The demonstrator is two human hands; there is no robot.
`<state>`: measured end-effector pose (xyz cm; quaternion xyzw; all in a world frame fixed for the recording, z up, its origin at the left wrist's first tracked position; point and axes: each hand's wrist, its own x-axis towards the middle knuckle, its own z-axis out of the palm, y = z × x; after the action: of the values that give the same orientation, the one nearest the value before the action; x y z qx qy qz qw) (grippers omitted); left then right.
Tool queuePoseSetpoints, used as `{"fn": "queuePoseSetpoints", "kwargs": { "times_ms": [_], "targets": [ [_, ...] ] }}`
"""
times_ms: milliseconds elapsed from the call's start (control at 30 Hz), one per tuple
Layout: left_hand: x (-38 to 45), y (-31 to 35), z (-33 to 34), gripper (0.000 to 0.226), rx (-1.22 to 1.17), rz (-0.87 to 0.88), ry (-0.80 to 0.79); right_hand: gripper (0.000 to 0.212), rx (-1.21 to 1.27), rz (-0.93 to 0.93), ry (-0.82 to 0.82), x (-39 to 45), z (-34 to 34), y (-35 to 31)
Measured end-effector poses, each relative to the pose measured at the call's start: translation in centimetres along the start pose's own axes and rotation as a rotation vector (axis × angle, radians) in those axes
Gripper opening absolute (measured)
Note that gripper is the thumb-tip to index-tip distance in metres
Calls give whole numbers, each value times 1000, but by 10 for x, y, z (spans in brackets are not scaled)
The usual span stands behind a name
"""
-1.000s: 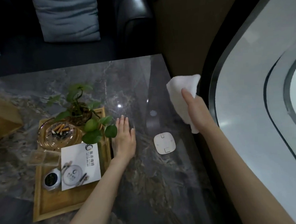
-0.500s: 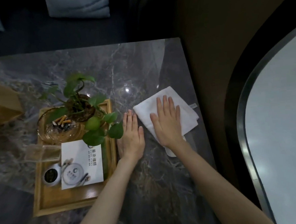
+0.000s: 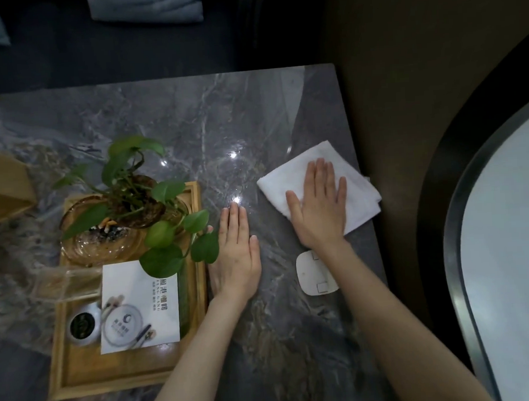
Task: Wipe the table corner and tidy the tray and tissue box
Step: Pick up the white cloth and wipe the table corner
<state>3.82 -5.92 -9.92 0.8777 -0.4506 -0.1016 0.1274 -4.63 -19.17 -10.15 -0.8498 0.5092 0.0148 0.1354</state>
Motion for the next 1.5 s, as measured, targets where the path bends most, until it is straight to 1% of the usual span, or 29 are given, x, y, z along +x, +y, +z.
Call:
{"fn": "queuePoseSetpoints", "kwargs": {
  "times_ms": [100,267,400,600,700,867,967,1067,1133,1267,1367,1500],
  "targets": [
    [0,1,0,55,2,-2,13,69,-25,16,-25,20,-6,6],
    [1,1,1,56,-7,-5,17,68,-64,-35,-20,41,-10,-4],
    [1,-1,3,55,-3,-10,16,65,-51,-51,-25,48,-9,-21],
    [-1,-1,4,59,47,-23,31,67,1,-136,-50,42,-5,-41],
    [-1,-1,4,62,57,-42,34,69,5,-216,-70,31,-2,-46],
    [-3,-1,5,70,39,-94,13,76,-33,-410,-74,4,5,-39],
    [-4,-1,4,74,11,-102,-1,76,-65,-454,-90,-8,5,-29],
    [-5,-1,5,82,5,-88,-14,72,-44,-445,-75,-20,1,-19],
    [-5,-2,6,87,-9,-82,-25,70,-11,-426,-93,-26,0,-11],
    [-3,-1,5,82,-27,-94,-67,70,16,-330,-85,-28,0,7],
    [-3,-2,4,79,-20,-85,-66,71,18,-242,-80,-14,0,17],
    [-3,-3,5,81,-36,-93,-67,68,25,-166,-53,10,-4,11]
  ]
}}
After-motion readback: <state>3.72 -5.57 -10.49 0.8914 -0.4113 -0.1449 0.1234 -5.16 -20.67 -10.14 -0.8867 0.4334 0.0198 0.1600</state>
